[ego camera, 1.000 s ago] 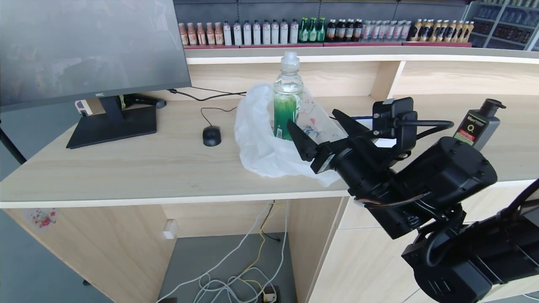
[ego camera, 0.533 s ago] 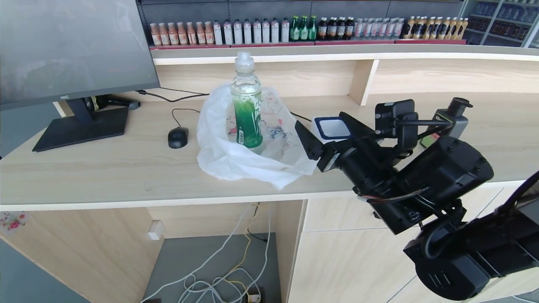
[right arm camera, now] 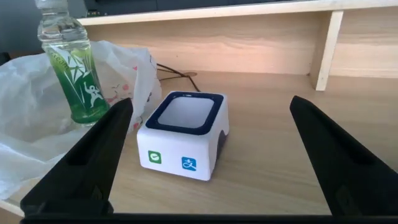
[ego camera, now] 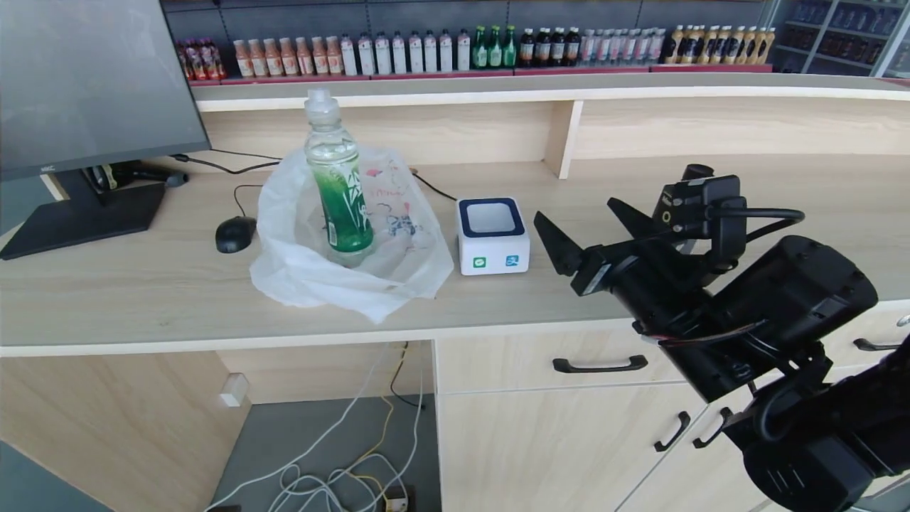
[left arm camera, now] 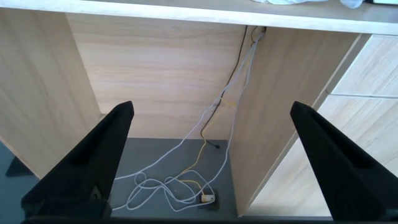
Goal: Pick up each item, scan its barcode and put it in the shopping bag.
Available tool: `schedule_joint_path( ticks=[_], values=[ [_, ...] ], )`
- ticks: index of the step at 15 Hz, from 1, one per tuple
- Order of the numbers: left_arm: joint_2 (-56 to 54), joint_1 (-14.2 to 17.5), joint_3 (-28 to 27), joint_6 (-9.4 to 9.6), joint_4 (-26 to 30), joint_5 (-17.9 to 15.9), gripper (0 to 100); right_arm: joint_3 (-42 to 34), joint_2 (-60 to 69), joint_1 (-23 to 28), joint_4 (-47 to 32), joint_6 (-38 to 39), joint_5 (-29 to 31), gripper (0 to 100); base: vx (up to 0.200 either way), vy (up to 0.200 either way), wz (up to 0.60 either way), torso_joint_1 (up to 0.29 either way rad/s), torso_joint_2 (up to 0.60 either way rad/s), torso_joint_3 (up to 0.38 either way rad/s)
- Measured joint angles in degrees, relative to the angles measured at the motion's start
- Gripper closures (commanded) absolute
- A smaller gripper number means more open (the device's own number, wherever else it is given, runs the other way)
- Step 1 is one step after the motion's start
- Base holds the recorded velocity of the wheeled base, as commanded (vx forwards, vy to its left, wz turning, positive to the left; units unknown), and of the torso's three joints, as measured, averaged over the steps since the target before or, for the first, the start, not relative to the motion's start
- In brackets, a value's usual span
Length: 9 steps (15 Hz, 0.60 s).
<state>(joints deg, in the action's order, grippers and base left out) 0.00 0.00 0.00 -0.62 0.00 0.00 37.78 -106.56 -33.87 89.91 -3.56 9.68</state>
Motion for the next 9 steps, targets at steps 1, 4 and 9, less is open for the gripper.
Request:
schedule_joint_path(
  ticks=[1,4,9],
  values=[
    [0.0,0.0,0.0,-0.02,0.0,0.0,0,-0.3,0.2,0.0,0.0,0.0,0.0,0,0.000,-0.200,0.00,-0.007,0.01,0.002],
    [0.0,0.0,0.0,-0.06,0.0,0.0,0,-0.6,0.8,0.0,0.0,0.0,0.0,0,0.000,-0.200,0.00,0.001,0.01,0.004],
    [0.0,0.0,0.0,-0.06,0.0,0.0,0,-1.4,1.0,0.0,0.0,0.0,0.0,0,0.000,-0.200,0.00,0.001,0.00,0.000]
  ],
)
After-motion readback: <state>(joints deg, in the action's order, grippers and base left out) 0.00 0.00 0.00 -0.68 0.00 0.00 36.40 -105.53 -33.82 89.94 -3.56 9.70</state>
